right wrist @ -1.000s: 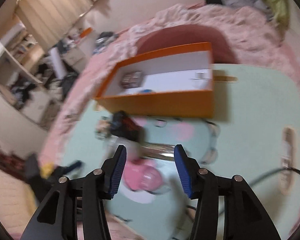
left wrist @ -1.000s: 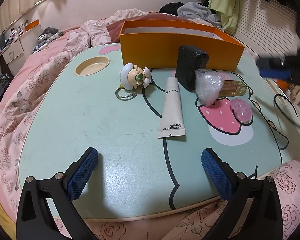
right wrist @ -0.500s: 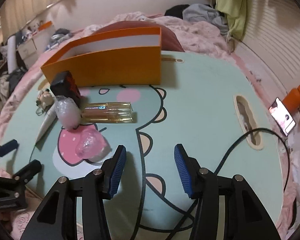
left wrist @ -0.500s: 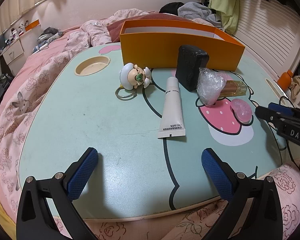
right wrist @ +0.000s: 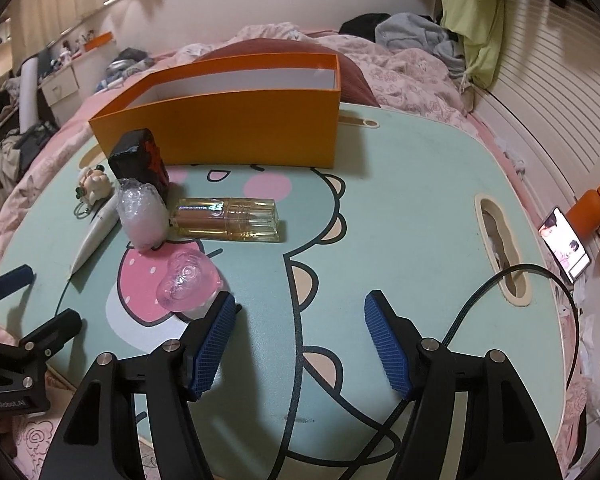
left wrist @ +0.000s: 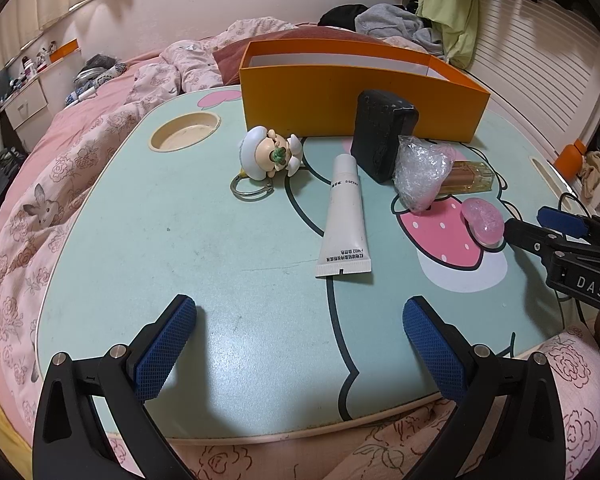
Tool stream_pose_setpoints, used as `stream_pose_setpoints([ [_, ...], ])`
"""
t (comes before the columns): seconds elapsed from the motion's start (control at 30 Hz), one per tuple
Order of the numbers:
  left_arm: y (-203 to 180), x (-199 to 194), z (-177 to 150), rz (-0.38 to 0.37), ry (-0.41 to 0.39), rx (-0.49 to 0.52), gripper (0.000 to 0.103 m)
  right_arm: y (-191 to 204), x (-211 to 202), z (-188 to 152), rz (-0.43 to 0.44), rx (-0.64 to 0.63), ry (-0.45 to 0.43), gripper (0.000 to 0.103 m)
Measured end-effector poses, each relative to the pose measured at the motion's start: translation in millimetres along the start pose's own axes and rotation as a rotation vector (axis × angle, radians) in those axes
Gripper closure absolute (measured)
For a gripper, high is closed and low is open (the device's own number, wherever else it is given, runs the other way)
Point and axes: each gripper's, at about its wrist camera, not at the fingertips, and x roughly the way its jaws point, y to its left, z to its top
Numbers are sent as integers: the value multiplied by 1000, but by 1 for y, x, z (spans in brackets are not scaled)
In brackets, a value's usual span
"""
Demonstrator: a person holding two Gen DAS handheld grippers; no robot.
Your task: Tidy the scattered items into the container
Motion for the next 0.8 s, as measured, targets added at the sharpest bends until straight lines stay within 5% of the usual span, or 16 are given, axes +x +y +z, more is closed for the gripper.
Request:
stream_pose_setpoints([
  [0.47, -1, 0, 0, -5, 4, 10, 0, 10, -2, -1, 9, -10, 6, 24],
  [0.6, -1, 1, 1, -6, 6, 12, 0, 10, 4, -1, 6, -10, 35, 0],
  [0.8, 0, 2, 4, -22, 19, 39, 0, 9, 5, -1, 5, -8, 41, 0],
])
